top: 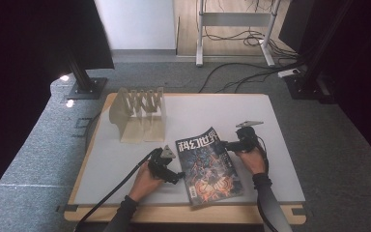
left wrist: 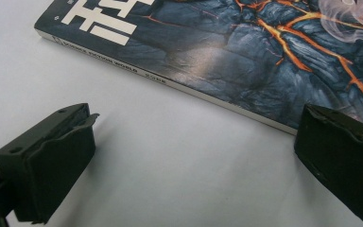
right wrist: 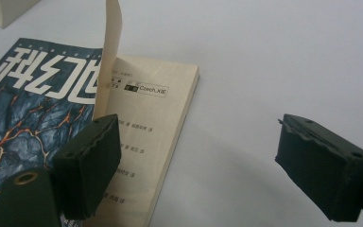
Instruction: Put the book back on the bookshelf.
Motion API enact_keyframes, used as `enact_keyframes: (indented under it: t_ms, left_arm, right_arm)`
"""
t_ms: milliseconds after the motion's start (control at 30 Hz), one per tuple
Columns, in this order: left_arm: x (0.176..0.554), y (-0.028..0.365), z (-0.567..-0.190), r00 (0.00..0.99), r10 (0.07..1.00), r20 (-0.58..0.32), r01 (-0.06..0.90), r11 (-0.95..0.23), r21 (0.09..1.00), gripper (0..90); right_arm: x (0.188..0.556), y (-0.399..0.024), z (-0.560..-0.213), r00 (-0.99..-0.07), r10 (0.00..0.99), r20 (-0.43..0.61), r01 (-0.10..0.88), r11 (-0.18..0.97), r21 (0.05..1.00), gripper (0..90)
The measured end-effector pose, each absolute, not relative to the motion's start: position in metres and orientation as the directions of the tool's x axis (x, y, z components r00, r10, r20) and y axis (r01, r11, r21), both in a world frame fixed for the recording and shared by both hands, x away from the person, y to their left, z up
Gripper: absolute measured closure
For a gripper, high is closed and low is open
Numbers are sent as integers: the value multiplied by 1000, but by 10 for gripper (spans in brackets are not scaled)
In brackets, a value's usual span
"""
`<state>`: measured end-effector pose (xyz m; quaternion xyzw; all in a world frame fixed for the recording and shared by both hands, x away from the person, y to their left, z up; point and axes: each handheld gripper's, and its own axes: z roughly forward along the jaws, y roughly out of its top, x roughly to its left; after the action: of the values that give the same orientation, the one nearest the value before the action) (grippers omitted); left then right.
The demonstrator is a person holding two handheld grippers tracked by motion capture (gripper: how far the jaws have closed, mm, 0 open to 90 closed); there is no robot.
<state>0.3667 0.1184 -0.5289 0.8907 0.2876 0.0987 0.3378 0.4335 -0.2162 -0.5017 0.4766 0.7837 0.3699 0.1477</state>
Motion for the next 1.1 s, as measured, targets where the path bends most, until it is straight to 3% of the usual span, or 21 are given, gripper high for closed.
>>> enact_keyframes:
  t_ms: [167,367,567,700,900,1100]
  left_arm:
    - [366,118,-529,815,579,-18,445,-606,660,0]
    - [367,118,-529,815,579,-18,445,-606,659,0]
    - [366,118,-529,815,579,-17,444,-607,659,0]
    - [366,118,-529,815,579,-17,444,-607,659,0]
    - [366,118,-529,814,581,-19,447,-604,660,0]
    - [367,118,-529,812,583,-22,450,-603,659,0]
  right_arm:
    - [432,-218,-494,-477,879,17,631,328,703,143]
    - [425,-223,-486,-466,885,-15,616,337,712,142]
    - [428,-198,-498,-564,820,100,629,348,696,142]
    - [436,-179,-512,-583,802,130,646,361,673,164]
    - [443,-175,-519,-534,824,189,689,294,662,273]
    - [438,-192,-520,-495,805,327,734,186,653,346]
